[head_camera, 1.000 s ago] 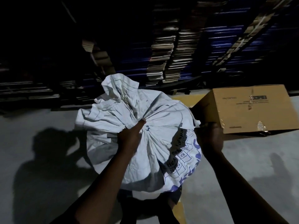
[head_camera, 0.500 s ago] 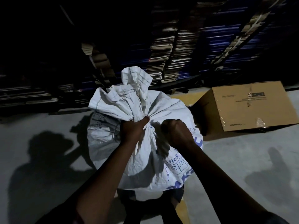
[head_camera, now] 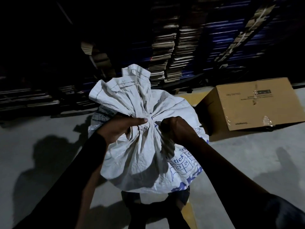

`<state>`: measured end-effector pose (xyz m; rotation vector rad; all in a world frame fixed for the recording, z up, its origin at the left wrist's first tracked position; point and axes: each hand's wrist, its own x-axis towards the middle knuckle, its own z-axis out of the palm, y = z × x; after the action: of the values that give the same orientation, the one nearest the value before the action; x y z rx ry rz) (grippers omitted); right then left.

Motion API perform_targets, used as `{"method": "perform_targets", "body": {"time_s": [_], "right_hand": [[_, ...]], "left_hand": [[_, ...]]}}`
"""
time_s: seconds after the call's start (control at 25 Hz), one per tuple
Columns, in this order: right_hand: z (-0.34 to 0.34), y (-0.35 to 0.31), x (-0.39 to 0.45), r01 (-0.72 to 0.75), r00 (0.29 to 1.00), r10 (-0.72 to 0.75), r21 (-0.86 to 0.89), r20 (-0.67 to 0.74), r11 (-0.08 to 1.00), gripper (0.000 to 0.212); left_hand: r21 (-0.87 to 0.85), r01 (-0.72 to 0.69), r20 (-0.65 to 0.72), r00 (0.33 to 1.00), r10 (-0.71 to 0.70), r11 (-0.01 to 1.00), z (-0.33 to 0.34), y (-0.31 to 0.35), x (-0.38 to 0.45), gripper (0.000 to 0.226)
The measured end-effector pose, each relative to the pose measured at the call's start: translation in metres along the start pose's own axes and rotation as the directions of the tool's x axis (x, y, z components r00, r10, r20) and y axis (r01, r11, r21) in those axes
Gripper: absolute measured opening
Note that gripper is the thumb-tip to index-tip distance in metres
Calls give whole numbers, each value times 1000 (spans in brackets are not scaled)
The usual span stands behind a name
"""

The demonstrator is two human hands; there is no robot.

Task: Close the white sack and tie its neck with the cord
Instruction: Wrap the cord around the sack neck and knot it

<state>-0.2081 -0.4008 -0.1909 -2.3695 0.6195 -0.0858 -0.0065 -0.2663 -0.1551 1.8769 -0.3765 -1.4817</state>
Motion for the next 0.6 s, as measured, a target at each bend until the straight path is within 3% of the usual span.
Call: {"method": "perform_targets", "body": {"time_s": [0.08,0.2,0.28,0.36,0.4,0.44,0.52,0.6], "right_hand": [[-2,2,2,-6,1000,7,-5,21,1000,35],[-4,6,3,-31,996,33,-27,79,999,28],[-4,10,2,-44,993,48,-42,109,998,25],[-3,13,0,-58,991,64,-53,114,997,28],[-3,14,-1,-63,991,69,-59,114,996,30],[-3,15,0,-65,991,72,-63,114,996,31],[-3,15,0,-62,990,71,-80,118,995,34],[-3,17,-1,-61,989,74,-99,127,993,34]], "left_hand": [[66,-67,-16,998,68,996,-16,-5,-8,56],[241,-119,-200,965,169,963,-34,-16,-19,42],[488,-126,-392,852,346,864,-44,-31,-31,27],[677,-67,-435,767,472,733,-50,-53,-40,36],[774,-101,-323,786,527,625,-48,-67,-43,44],[830,-226,-146,795,589,511,-43,-84,-43,52],[819,-492,165,694,701,295,-30,-114,-34,51],[801,-590,333,585,739,106,-23,-122,-33,40]]}}
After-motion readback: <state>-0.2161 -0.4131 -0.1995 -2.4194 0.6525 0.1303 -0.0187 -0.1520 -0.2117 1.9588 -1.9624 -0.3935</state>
